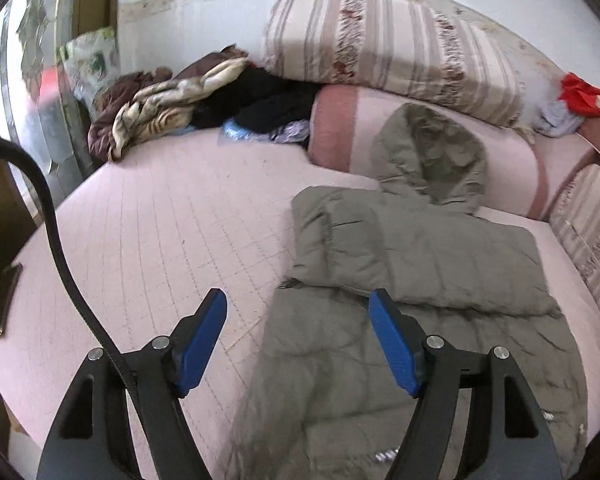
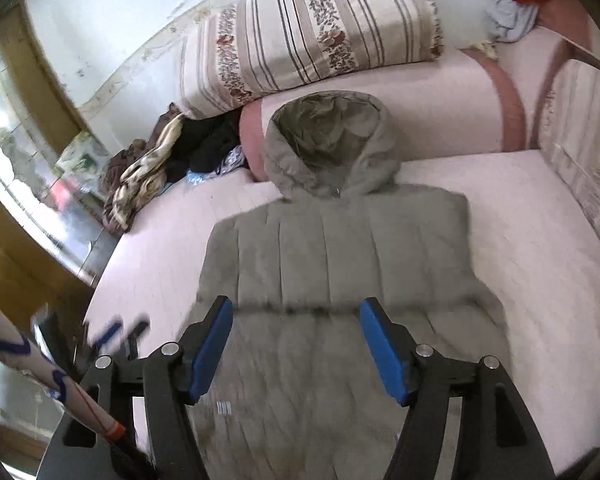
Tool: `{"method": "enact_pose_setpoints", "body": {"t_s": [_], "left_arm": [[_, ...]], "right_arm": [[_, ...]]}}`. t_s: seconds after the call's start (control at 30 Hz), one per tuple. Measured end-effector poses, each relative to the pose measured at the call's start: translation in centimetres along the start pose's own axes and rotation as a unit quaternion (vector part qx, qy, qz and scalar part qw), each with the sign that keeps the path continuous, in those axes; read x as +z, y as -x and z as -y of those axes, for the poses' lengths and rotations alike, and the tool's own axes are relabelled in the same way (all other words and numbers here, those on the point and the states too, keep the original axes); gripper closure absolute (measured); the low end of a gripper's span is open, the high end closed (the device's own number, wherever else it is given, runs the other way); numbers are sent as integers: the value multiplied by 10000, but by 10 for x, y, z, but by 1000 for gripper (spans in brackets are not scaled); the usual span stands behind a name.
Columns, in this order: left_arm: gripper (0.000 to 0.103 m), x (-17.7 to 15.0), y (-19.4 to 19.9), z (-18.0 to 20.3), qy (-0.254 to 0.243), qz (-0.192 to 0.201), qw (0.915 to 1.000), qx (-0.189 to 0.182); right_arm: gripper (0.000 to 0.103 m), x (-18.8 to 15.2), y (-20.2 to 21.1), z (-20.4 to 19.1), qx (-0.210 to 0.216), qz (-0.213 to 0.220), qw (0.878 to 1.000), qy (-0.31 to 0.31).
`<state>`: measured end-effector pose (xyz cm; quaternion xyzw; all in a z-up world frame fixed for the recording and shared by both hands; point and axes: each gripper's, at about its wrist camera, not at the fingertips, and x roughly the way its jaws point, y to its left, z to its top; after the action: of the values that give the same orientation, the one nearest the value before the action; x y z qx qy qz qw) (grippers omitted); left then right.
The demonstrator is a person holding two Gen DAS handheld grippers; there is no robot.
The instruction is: Fold large clothes
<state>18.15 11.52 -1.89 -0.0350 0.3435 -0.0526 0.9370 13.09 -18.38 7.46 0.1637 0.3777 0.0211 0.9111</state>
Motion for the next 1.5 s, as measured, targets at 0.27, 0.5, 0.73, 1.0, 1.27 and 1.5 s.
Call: {"method": "enact_pose_setpoints", "body": {"t_s": [0.27, 0.5, 0.73, 1.0, 1.27, 1.5], "left_arm": [[30, 10, -59, -34, 379, -347, 9985, 205], [30, 21, -94, -64, 830, -627, 9943, 214], [30, 15, -115, -71, 980, -915, 9909, 95], [30, 16, -105, -73, 945, -755, 9923, 282], [30, 13, -81, -82, 1062, -646, 9919, 247], [30, 6, -65, -102, 1287, -693, 9889, 284]], "right_arm": [[25, 143, -149, -27, -354, 49, 9981, -495], [16, 234, -268, -43, -550, 136, 9927, -1065], [44, 262, -341, -52, -1254, 103, 9878, -921], [97, 225, -294, -73, -1337, 100, 9910, 26], [97, 88, -138, -109, -875, 332, 9908, 981], [97, -45, -120, -93, -601, -190, 9966, 535]]}}
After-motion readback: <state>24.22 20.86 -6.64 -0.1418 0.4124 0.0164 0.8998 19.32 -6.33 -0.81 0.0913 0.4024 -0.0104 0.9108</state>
